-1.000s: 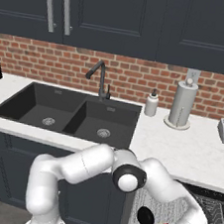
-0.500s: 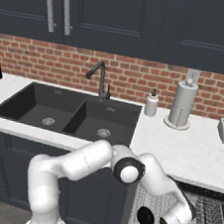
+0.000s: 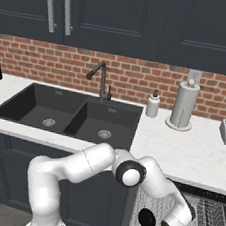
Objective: Pick up the cup and bowl from the counter, place them in the dishwasher, and close the dishwasher door.
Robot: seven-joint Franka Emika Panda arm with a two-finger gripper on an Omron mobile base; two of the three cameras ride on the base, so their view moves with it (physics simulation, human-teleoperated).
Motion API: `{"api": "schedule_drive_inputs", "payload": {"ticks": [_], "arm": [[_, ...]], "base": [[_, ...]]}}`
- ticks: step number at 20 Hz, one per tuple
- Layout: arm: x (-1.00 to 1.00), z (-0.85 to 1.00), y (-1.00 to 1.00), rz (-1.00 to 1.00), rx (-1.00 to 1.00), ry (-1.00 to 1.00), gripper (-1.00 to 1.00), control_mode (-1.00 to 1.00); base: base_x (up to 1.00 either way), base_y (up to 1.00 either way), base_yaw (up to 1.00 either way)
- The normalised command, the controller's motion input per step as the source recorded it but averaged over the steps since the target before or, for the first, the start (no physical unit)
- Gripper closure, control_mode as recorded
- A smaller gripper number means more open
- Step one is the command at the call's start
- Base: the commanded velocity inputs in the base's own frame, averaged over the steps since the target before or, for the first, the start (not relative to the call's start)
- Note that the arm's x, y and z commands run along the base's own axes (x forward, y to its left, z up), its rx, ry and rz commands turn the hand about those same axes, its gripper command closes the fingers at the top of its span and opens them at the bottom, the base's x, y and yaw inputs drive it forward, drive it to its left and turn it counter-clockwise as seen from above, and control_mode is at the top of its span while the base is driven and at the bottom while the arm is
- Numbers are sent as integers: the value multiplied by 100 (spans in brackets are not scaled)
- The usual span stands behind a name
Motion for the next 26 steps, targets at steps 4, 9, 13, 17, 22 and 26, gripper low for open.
{"api": "schedule_drive_inputs", "payload": {"ticks": [4, 9, 13, 17, 22, 26], "arm": [[5, -37, 0, 0, 0, 0, -100, -100], [28, -24, 0, 0, 0, -6, -100, -100], [51, 0, 7, -1, 0, -1, -100, -100], [78, 0, 33, -4, 0, -10, -100, -100], [100, 12, 62, -5, -5, -14, -100, -100], [100, 33, 61, -7, -4, -14, -100, -100]], "base": [[0, 0, 0], [0, 0, 0], [0, 0, 0], [0, 0, 0], [0, 0, 0], [0, 0, 0]]}}
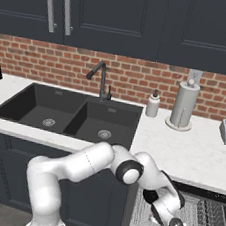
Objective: Pick up the cup and bowl from the counter, place them in the dishwasher, and close the dishwasher door.
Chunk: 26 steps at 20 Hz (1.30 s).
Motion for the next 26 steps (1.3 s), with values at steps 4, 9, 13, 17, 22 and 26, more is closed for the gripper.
{"api": "schedule_drive_inputs", "payload": {"ticks": [4, 9, 13, 17, 22, 26], "arm": [[65, 36, 13, -10, -2, 0, -100, -100], [-28, 65, -27, -13, 0, 14, -100, -100], [-55, 100, -70, -10, 0, 20, -100, -100], [-51, 100, -55, -8, 0, 27, -100, -100], [-93, 99, -17, -2, 0, 18, -100, -100], [-100, 100, 0, 0, 0, 0, -100, -100]], "base": [[0, 0, 0], [0, 0, 0], [0, 0, 0], [0, 0, 0], [0, 0, 0], [0, 0, 0]]}}
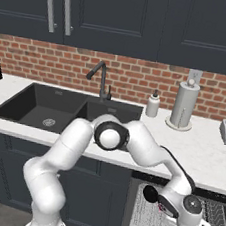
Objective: Pick up the cup and bowl from the counter, place them in the dishwasher, and close the dishwasher door.
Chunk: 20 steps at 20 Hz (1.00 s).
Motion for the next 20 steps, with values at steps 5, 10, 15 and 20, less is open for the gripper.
{"api": "schedule_drive_inputs", "payload": {"ticks": [5, 10, 15, 20], "arm": [[-100, 100, 0, 10, 0, -5, -100, -100], [-100, 62, 0, 16, 11, -13, -100, -100], [-100, 13, -17, 23, 24, -25, -100, -100], [-100, -18, -27, 22, 37, -33, -100, -100]], "base": [[0, 0, 0], [0, 0, 0], [0, 0, 0], [0, 0, 0]]}}
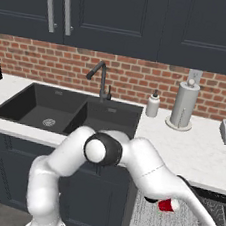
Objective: Pick up the cup and bowl from the counter, place them in the dishwasher, and close the dishwasher door.
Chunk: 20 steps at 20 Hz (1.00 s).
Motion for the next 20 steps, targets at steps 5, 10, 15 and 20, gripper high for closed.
{"api": "schedule_drive_inputs", "payload": {"ticks": [5, 10, 15, 20], "arm": [[-100, -93, -5, 24, 24, -35, -100, -100], [-100, -99, 3, 13, 4, -48, -100, -100], [-68, -100, 19, 1, 0, -47, -100, -100], [31, -96, 11, -4, 7, -43, -100, -100]], "base": [[0, 0, 0], [0, 0, 0], [0, 0, 0], [0, 0, 0]]}}
